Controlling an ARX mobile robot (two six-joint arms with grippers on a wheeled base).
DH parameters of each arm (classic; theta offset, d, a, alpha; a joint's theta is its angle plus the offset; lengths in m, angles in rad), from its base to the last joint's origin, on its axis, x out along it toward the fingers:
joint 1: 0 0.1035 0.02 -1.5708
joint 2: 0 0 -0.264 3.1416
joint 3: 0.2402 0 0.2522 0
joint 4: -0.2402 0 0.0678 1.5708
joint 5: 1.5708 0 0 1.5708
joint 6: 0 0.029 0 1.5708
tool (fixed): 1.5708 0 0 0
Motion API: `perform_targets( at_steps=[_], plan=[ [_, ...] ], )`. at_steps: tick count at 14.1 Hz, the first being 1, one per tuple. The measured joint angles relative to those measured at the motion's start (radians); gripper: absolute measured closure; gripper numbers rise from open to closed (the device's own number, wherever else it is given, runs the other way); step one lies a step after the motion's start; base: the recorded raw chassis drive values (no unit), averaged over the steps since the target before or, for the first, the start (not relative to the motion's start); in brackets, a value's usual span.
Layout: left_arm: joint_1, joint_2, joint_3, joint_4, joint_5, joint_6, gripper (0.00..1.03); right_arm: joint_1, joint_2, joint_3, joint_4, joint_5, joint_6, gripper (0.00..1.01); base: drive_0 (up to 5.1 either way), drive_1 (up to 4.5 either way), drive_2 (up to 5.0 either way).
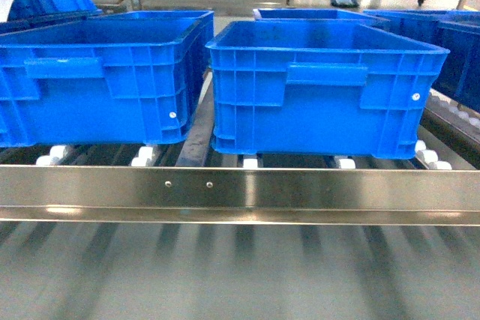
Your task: Sort blue parts and orange caps into right shelf containers
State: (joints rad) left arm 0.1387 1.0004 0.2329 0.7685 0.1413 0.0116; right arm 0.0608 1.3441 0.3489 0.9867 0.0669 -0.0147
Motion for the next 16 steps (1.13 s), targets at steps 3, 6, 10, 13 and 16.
perform_targets(
  at_steps=[3,6,10,13,16],
  plan=[
    [-0.046,-0.134,-0.097,-0.053,-0.047,-0.008,1.01,-0.064,-0.148,-0.128,-0.023,-0.061,0.005,0.99,0.0,0.0,0.0],
    [-0.144,-0.269,-0.154,-0.128,-0.13,-0.008,1.01,-0.066,-0.298,-0.216,-0.086,-0.064,0.005,0.99,0.0,0.0,0.0],
    [-0.139,-0.388,-0.216,-0.16,-0.142,-0.009,1.01,-0.061,-0.447,-0.309,-0.145,-0.066,0.007,0.99,0.0,0.0,0.0],
    [-0.139,-0.52,-0.219,-0.29,-0.142,-0.009,1.01,-0.061,-0.612,-0.335,-0.288,-0.067,0.007,0.99,0.0,0.0,0.0],
    [-0.139,-0.628,-0.219,-0.396,-0.142,-0.009,1.01,-0.061,-0.774,-0.336,-0.43,-0.067,0.007,0.99,0.0,0.0,0.0]
  ],
)
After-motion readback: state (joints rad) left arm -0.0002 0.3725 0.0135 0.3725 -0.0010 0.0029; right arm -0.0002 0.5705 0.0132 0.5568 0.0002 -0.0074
